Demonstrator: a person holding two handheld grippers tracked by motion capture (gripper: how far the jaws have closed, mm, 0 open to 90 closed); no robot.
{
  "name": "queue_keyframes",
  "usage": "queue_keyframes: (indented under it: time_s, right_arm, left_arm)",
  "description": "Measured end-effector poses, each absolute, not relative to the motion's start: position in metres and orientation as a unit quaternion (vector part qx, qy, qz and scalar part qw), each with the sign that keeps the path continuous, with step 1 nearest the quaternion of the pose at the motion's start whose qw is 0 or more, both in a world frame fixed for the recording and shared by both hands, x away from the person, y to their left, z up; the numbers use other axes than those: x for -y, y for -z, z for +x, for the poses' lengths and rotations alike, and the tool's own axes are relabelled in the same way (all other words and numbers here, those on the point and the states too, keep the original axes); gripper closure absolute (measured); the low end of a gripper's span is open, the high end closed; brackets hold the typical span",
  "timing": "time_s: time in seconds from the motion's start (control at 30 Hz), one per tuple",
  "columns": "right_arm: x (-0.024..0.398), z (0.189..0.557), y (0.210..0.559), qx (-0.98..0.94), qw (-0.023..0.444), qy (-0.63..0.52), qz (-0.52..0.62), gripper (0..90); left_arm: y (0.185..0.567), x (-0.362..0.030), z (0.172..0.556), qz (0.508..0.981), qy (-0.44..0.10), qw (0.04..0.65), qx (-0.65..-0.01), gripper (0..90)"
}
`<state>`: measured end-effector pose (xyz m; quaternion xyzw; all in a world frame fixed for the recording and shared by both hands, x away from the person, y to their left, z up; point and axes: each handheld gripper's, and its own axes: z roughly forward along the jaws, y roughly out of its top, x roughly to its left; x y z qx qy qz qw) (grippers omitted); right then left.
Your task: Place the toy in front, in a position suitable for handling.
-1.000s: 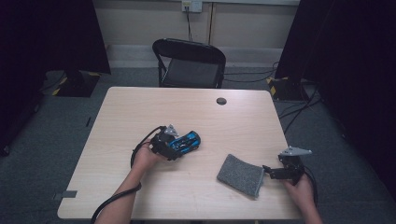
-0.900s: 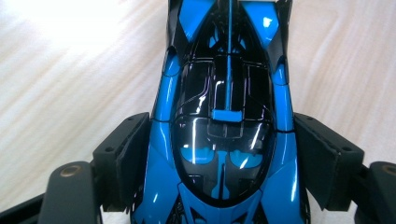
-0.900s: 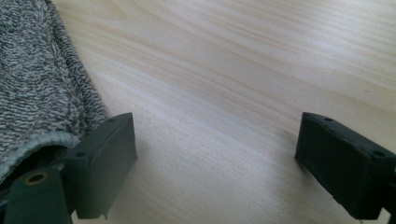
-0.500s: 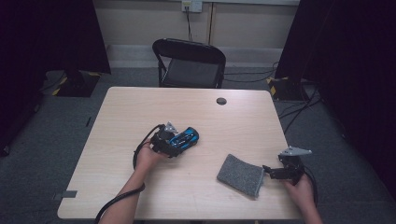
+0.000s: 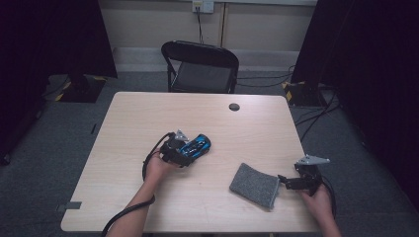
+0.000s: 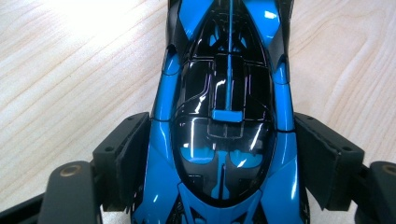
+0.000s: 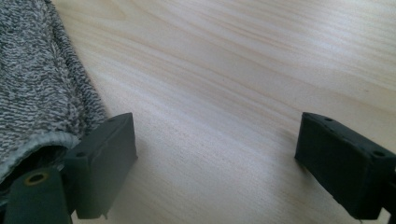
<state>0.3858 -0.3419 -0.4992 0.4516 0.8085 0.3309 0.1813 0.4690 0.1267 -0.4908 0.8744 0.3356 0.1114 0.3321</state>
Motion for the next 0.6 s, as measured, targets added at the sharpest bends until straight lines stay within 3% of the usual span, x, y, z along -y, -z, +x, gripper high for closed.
queue_keyframes:
  time_s: [0.6]
  right_arm:
    - [0.342, 0.386, 0.499, -0.809, 0.181, -0.331, 0.451, 11.6]
  left_arm:
    - [0.483, -0.115, 0.480, 0.877, -0.119, 0.334, -0.325, 18.7]
